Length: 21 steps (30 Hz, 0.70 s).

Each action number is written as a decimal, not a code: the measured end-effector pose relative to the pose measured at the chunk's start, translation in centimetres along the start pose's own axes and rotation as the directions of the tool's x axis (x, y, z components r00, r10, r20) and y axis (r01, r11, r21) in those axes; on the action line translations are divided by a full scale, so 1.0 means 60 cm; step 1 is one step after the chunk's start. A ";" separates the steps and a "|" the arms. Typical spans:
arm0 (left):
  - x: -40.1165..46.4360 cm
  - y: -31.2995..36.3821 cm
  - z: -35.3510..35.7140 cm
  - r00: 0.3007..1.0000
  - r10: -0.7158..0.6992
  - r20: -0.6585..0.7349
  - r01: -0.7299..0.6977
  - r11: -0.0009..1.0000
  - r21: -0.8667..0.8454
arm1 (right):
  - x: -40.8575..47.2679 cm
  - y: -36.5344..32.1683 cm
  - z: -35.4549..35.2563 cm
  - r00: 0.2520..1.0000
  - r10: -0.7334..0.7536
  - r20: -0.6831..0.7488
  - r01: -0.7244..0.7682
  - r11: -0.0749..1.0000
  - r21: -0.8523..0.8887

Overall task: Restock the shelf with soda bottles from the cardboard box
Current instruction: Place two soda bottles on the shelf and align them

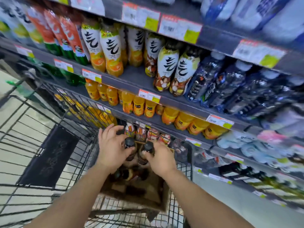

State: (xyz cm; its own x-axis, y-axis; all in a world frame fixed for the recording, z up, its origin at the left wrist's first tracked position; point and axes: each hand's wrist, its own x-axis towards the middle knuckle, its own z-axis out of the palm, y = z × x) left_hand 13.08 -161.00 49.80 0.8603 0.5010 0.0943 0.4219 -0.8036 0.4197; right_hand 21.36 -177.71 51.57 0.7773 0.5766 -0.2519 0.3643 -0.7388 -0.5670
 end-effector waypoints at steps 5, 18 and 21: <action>0.002 0.116 -0.092 0.992 0.077 -0.098 -0.095 0.977 -0.189 | -0.059 0.003 -0.114 0.993 0.007 -0.120 0.012 0.988 0.153; -0.144 0.754 -0.151 0.899 0.436 -0.035 -0.267 0.484 -0.833 | -0.489 0.308 -0.572 0.838 0.146 -0.526 0.081 0.919 0.385; -0.235 0.945 -0.116 0.825 0.566 -0.012 -0.292 0.407 -0.865 | -0.646 0.414 -0.663 0.745 0.220 -0.629 0.043 0.926 0.375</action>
State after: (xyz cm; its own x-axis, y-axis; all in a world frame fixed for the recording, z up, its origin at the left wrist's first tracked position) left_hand 22.86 -211.42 78.56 0.9446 -0.0375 0.3259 -0.3268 -0.1957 0.9246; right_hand 20.65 -232.28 78.44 0.9823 0.0472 0.1811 0.1785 -0.5281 -0.8302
